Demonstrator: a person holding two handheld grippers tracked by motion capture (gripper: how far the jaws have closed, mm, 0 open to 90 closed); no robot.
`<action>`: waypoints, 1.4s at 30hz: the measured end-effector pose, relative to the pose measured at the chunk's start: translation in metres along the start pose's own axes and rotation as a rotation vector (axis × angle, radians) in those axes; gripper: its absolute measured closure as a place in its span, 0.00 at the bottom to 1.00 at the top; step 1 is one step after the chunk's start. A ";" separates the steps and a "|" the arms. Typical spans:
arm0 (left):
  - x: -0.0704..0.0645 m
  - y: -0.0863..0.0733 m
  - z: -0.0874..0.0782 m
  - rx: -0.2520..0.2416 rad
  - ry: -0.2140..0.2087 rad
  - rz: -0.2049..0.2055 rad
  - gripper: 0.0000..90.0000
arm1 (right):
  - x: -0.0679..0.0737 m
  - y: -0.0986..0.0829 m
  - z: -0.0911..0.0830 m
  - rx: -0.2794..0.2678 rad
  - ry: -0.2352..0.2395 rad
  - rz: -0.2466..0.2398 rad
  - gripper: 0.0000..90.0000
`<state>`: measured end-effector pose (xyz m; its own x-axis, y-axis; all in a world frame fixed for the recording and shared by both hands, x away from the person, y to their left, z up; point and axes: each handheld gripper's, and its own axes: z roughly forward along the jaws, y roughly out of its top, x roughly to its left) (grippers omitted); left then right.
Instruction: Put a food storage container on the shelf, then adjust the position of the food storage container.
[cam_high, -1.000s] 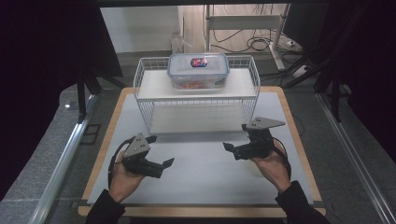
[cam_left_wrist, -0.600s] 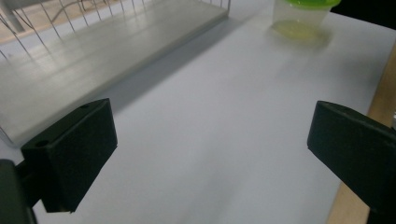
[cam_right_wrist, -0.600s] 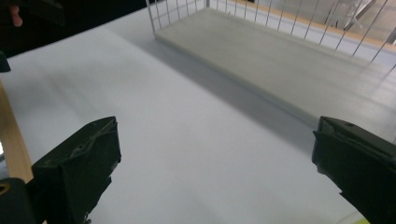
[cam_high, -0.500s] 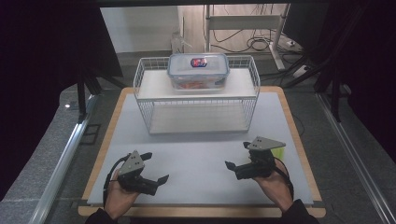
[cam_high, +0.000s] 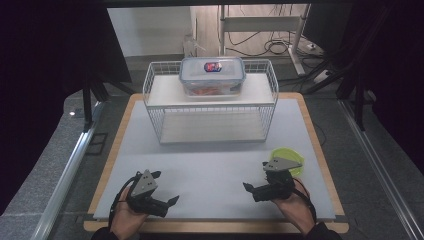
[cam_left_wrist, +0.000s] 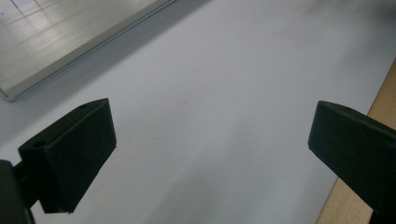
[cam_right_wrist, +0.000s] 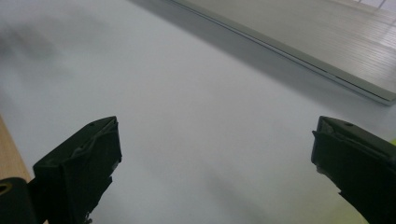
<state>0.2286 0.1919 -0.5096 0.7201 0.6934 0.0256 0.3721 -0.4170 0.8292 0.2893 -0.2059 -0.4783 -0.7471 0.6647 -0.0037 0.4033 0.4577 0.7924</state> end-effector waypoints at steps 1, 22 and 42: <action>0.000 0.000 0.000 -0.001 0.001 -0.002 0.01 | 0.000 0.000 0.000 0.000 -0.002 0.008 0.01; 0.002 -0.002 0.001 0.006 0.003 -0.018 0.03 | -0.056 0.004 -0.042 -0.019 -0.161 0.137 0.90; 0.002 -0.002 0.004 0.026 -0.003 -0.023 0.04 | -0.133 -0.034 -0.056 0.034 -0.378 0.280 1.00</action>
<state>0.2319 0.1919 -0.5140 0.7128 0.7013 0.0046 0.4041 -0.4161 0.8146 0.3448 -0.3429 -0.4704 -0.3650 0.9308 -0.0195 0.5834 0.2450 0.7744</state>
